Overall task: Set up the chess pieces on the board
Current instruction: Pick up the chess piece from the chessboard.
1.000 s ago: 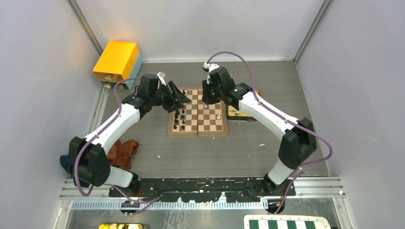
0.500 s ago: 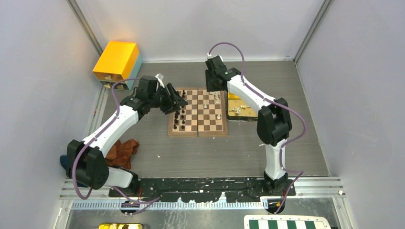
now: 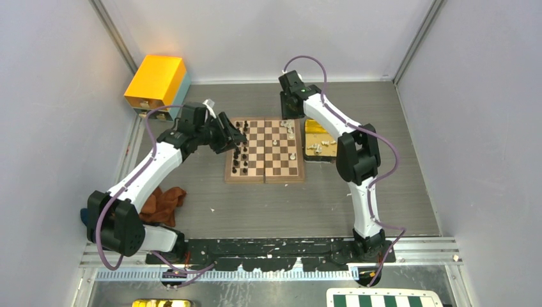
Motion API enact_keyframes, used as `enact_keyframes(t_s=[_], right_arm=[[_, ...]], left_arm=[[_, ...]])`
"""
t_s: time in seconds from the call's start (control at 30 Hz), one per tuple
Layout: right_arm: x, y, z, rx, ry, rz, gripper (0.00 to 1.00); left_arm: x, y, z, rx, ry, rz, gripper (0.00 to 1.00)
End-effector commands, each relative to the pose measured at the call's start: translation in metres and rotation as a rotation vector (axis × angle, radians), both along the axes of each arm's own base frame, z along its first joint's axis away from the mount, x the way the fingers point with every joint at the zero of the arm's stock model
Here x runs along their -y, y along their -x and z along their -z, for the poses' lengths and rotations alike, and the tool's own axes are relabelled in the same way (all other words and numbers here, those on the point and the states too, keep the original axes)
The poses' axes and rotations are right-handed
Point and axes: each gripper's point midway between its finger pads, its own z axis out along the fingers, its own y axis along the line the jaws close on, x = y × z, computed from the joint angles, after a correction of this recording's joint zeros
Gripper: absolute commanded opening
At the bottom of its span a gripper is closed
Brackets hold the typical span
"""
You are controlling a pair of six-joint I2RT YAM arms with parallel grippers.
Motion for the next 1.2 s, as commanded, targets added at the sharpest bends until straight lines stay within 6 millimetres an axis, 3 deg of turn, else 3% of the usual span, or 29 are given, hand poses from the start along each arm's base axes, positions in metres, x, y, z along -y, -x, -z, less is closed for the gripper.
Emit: enact_keyframes(t_s=[0.0, 1.17], right_arm=[[-0.006, -0.012, -0.017, 0.038, -0.032, -0.026, 0.39], [-0.008, -0.023, 0.013, -0.027, -0.073, -0.048, 0.32]], left_arm=[[-0.003, -0.004, -0.013, 0.052, 0.009, 0.003, 0.53], [-0.010, -0.018, -0.009, 0.040, 0.026, -0.010, 0.52]])
